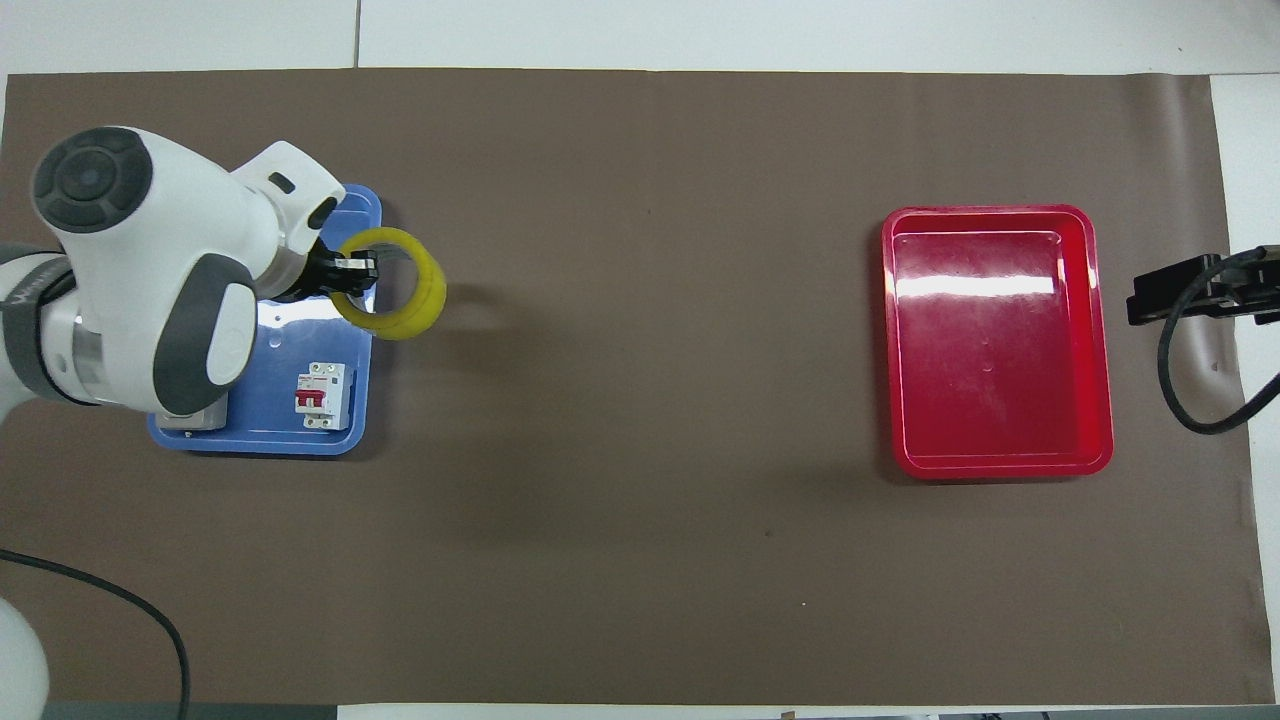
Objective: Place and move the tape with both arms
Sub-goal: 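Lift the yellow tape out and set it on the table center, then retract the left gripper while the right gripper reaches the tape, then grasp the yellow tape with the right gripper, then carry the tape with the right gripper into the red tray, then lower the tape into the red tray and open the right gripper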
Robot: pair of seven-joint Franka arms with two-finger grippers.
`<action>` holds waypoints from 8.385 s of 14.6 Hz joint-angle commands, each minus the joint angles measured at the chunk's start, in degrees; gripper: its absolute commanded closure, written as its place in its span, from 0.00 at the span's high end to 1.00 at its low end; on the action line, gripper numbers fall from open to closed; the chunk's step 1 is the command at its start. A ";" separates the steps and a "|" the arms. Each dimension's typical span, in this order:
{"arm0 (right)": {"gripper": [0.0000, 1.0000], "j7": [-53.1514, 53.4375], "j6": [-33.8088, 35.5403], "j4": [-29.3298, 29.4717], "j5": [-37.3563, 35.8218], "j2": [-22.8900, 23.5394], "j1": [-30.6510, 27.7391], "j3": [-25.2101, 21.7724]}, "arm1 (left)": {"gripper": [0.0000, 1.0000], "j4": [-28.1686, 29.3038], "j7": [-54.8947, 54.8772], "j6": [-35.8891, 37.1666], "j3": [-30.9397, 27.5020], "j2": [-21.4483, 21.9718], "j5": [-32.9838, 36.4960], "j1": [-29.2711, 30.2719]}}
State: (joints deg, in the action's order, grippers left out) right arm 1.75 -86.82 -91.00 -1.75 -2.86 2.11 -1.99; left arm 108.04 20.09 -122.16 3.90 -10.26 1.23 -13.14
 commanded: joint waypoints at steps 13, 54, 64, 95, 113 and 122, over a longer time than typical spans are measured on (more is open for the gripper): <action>1.00 -1.04 -1.16 -1.55 0.88 -1.10 -0.53 0.14 | 0.00 -4.42 31.94 -11.96 -0.57 -12.33 8.79 -20.61; 1.00 24.80 -38.06 0.65 1.14 29.48 27.68 3.84 | 1.00 -11.26 -17.81 26.00 -1.00 12.28 -4.48 15.95; 1.00 14.43 -46.60 -8.05 0.96 30.37 28.39 3.84 | 1.00 -10.74 -17.81 29.70 -0.13 14.04 -4.48 14.72; 0.00 -6.90 -25.68 -7.16 1.49 15.69 2.39 3.75 | 1.00 -12.94 -20.36 31.46 -5.58 13.16 -3.07 9.18; 0.00 -25.92 -52.75 -35.03 1.67 9.89 -10.20 3.75 | 1.00 -12.76 -20.36 31.63 -5.49 13.25 -2.98 9.36; 0.60 -25.83 -55.83 -35.74 1.75 12.09 -10.11 3.75 | 1.00 -12.76 -20.36 31.63 -5.49 13.25 -3.07 9.36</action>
State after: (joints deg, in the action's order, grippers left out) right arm -22.94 -141.72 -126.34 -0.76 9.55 -7.18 1.11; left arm 95.42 0.29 -91.44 -1.03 2.92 -1.92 -3.45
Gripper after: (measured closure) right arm 0.784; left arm 0.000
